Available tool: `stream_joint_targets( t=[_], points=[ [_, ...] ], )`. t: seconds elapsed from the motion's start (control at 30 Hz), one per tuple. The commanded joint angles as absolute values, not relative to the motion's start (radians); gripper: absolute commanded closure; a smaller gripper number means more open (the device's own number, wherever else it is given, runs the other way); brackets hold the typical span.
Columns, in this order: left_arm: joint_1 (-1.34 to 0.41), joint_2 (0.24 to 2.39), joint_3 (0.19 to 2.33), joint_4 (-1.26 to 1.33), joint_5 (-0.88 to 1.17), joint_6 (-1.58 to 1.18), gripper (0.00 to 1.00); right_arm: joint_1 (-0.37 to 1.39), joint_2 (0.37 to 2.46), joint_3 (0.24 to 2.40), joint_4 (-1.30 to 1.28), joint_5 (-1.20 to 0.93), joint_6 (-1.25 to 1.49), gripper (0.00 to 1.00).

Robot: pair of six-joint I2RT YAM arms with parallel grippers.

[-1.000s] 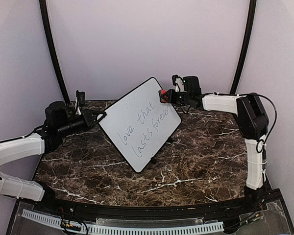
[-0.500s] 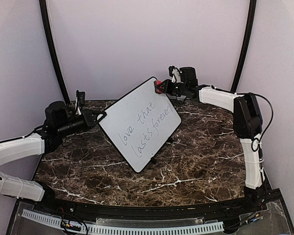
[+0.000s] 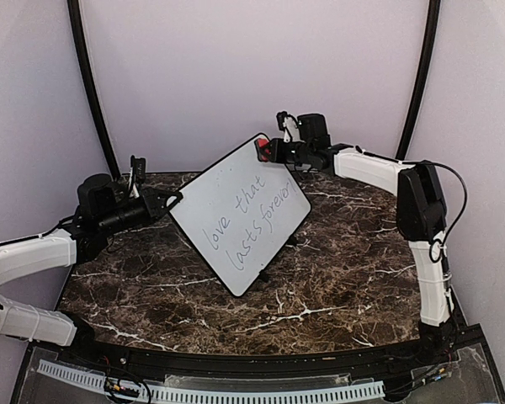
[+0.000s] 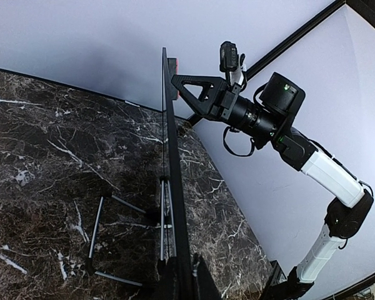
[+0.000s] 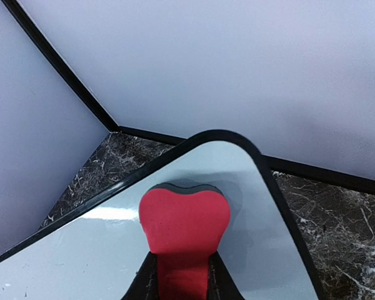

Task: Erase the whiteboard
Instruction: Erase the whiteboard at the center of the board.

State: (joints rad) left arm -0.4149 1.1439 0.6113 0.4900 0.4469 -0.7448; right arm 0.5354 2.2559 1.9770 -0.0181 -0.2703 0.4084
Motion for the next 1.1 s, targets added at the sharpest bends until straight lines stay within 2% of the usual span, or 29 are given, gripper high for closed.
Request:
stream_joint_targets(
  t=[0.0, 0.4, 1.07],
  points=[
    [-0.443, 1.085, 0.627, 0.669, 0.649, -0.701, 1.00, 0.637, 2.225, 1.909, -0.066, -0.277, 0.299, 0.97],
    [-0.443, 1.089, 0.626, 0.670, 0.648, -0.704, 1.00, 0.727, 2.114, 1.719, -0.005, -0.220, 0.200, 0.97],
    [-0.443, 1.089, 0.626, 0.670, 0.647, -0.702, 1.00, 0.884, 2.044, 1.669, 0.020, -0.176, 0.107, 0.97]
  ],
)
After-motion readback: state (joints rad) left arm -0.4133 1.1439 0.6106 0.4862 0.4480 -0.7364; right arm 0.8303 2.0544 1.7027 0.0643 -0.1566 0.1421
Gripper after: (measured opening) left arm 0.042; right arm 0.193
